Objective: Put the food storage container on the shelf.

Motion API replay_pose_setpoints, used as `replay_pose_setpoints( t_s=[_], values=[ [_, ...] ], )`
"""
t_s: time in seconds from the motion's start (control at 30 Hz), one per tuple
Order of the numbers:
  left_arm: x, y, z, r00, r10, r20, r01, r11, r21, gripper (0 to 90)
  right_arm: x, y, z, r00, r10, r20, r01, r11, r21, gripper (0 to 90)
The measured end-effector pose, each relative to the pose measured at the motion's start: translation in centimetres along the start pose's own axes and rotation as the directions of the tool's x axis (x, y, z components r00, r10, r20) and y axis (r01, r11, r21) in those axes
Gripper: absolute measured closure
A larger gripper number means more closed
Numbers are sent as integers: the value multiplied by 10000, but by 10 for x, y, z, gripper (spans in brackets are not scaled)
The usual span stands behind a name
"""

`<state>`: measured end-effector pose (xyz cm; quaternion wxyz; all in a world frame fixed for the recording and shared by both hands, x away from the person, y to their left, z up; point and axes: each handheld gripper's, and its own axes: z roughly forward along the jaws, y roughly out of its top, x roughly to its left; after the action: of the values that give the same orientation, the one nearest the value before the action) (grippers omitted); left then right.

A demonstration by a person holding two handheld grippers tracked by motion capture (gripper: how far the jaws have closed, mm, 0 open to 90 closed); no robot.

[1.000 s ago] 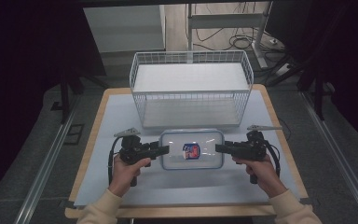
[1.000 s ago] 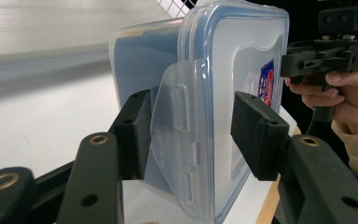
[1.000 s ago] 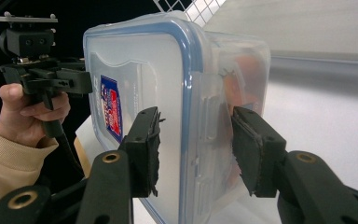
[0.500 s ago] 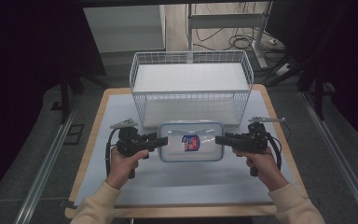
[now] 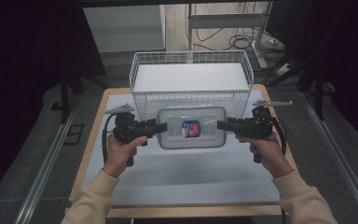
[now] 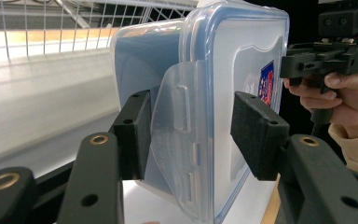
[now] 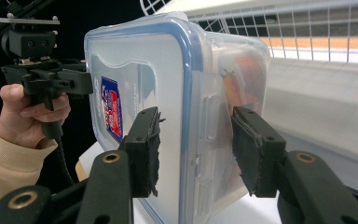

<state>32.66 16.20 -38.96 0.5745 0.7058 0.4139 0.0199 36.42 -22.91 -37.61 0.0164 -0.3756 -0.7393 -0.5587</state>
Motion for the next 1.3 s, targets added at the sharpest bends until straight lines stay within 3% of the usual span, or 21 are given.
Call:
replay_pose_setpoints(
  t_s=[0.4,0.77,0.97,1.13,1.3],
  values=[
    [-5,40,-4,9991,416,-36,-417,9988,-261,494,3,32,-6,9999,-118,-40,116,9991,-418,534],
    [-5,63,-1,9987,498,96,-494,9981,-371,494,5,58,-13,9988,-481,131,489,9964,-695,534],
    [-4,86,1,9983,571,146,-565,9977,-372,494,5,76,-16,9982,-538,262,559,9947,-860,534],
    [2,105,6,9976,667,192,-661,9974,-275,494,1,92,-16,9984,-491,295,517,9944,-925,533],
    [14,118,14,9981,494,378,-484,9984,-284,495,-5,109,-13,9977,-523,442,561,9944,-893,533]
  ],
)
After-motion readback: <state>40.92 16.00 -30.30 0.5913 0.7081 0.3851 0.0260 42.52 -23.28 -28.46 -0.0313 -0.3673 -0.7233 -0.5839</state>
